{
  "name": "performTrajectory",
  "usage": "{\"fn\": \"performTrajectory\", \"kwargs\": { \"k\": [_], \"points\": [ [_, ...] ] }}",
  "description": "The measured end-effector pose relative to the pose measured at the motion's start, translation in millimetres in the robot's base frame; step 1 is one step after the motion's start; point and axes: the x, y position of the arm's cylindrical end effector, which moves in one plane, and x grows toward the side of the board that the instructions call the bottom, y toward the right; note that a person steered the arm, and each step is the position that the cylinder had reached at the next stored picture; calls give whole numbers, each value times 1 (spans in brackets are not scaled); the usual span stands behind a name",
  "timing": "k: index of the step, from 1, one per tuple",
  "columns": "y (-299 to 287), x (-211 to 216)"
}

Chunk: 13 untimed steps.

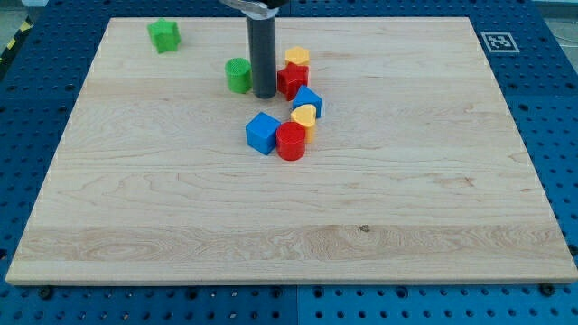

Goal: Move the green circle to the right of the green star

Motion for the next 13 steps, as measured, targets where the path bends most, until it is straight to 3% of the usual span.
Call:
{"fn": "performTrajectory", "kwargs": {
  "k": [5,13],
  "points": [
    [-35,-41],
    [-87,-34]
  ]
}}
